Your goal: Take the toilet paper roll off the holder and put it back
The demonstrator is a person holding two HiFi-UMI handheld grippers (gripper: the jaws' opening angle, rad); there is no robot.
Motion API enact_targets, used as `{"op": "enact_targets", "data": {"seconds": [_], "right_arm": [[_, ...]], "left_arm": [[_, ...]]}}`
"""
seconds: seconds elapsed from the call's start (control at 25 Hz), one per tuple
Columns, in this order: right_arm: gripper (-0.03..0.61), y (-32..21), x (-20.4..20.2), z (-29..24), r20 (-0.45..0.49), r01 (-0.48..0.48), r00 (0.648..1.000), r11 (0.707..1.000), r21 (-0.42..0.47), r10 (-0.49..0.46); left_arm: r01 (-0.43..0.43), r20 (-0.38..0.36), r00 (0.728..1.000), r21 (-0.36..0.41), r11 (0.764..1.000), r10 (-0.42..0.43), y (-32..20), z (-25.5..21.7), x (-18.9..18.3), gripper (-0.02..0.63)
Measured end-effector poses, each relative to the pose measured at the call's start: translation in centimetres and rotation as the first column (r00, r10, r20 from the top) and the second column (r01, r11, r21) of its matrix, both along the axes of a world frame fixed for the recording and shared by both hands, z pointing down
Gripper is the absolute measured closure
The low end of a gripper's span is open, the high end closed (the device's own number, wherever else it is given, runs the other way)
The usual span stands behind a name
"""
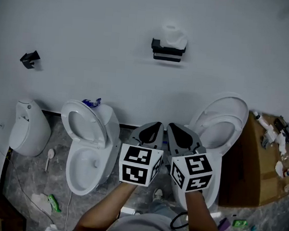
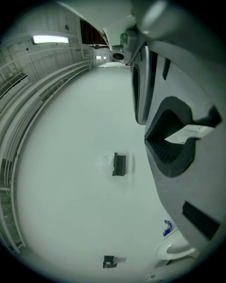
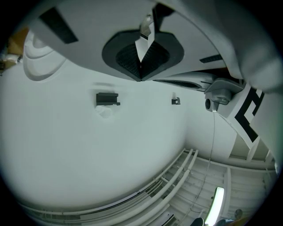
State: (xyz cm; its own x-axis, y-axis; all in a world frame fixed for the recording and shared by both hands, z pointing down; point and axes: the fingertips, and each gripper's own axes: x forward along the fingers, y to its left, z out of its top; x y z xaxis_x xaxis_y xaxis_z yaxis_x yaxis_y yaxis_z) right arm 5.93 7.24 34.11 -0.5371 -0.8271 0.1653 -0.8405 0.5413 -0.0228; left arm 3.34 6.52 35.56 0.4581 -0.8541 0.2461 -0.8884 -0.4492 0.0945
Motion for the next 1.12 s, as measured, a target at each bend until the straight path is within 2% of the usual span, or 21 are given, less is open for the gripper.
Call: {"op": "enact_targets", "data": {"seconds": [0.28,0.68,1.12], "right_arm": [[0.577,-6.1,1.7,-0.2,0.010,0.021,1.000,1.000,-0.006,-0.021],[0.577,-12.1,4.4,0.0,0.027,0.049,0.998,0.999,-0.014,-0.049],[0.577,-16.0,3.2,-0.4,0.041,0.084,0.996,0.996,-0.002,-0.084]], "left_arm": [[0.017,0.009,1.000,0.002,1.000,-0.017,-6.1,-0.4,1.9,0.611],[0.044,0.024,0.999,0.009,0.999,-0.044,-12.4,-0.7,4.4,0.611],[0.078,0.019,0.997,0.004,0.997,-0.078,-16.0,-0.7,3.0,0.611]]}}
